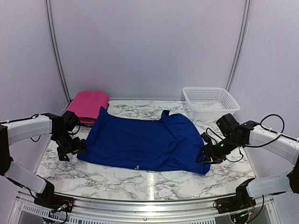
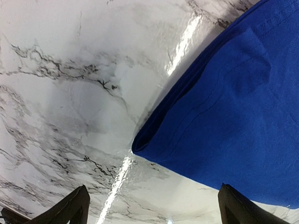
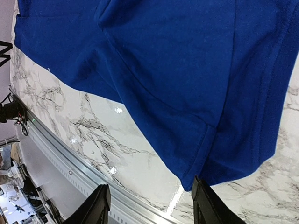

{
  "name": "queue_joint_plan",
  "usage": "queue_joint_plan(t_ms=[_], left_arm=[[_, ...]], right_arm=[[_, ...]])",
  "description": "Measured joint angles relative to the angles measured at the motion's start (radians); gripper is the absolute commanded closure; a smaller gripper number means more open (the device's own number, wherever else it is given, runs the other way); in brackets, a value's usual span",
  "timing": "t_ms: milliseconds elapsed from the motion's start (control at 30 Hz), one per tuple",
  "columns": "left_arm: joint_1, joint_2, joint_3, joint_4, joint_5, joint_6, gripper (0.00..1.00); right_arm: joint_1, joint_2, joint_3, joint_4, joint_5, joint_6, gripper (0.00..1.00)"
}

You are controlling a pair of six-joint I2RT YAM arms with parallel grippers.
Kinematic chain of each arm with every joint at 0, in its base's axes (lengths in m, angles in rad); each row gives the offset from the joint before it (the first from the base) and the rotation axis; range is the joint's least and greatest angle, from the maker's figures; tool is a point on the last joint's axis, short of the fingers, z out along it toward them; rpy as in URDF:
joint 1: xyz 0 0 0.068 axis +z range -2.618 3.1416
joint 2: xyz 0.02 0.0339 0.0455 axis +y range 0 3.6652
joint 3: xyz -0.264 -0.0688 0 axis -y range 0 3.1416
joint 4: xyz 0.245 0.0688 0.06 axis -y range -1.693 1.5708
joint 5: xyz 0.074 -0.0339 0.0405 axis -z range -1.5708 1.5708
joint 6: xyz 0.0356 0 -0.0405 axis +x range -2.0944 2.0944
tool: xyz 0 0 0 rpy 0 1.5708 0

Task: Fold and stack the mixed laundry pile
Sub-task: Fold the flattened T-shirt at the center of the board, then adjust the 1/3-folded T-shirt at the center of the board.

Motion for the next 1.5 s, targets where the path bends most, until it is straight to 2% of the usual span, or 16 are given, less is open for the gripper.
queue_joint_plan(t_ms=[233, 533, 633, 900, 933, 1133, 1333, 1500], left_arm=[[0.0, -0.021, -0.067, 0.074, 0.059, 0.003, 0.02], [0.0, 0.027, -0.093, 0.2, 0.088, -0.003, 0.04], [0.0, 0.048, -0.109, 0.235, 0.098, -0.01, 0.19], [0.002, 0.094, -0.1, 0.309, 0.137, 0.002, 0.61], [0.002, 0.099, -0.1, 0.317, 0.141, 0.001, 0.66], [0.005, 0.106, -0.105, 0.31, 0.154, -0.021, 0.99], [0.006, 0.083, -0.105, 0.219, 0.126, -0.039, 1.0], [0.006, 0.042, -0.106, 0.105, 0.093, -0.039, 1.0]], right_arm=[[0.093, 0.072, -0.041, 0.045, 0.046, 0.003, 0.44], [0.144, 0.181, -0.044, 0.056, 0.174, 0.008, 0.41], [0.172, 0.198, -0.044, 0.056, 0.211, 0.013, 0.53], [0.178, 0.216, -0.038, 0.047, 0.281, 0.035, 0.98], [0.178, 0.216, -0.032, 0.043, 0.283, 0.031, 1.0], [0.175, 0.208, 0.045, -0.016, 0.301, 0.037, 1.0], [0.126, 0.184, 0.082, -0.08, 0.273, 0.038, 1.0], [0.105, 0.187, 0.055, -0.12, 0.19, 0.03, 1.0]])
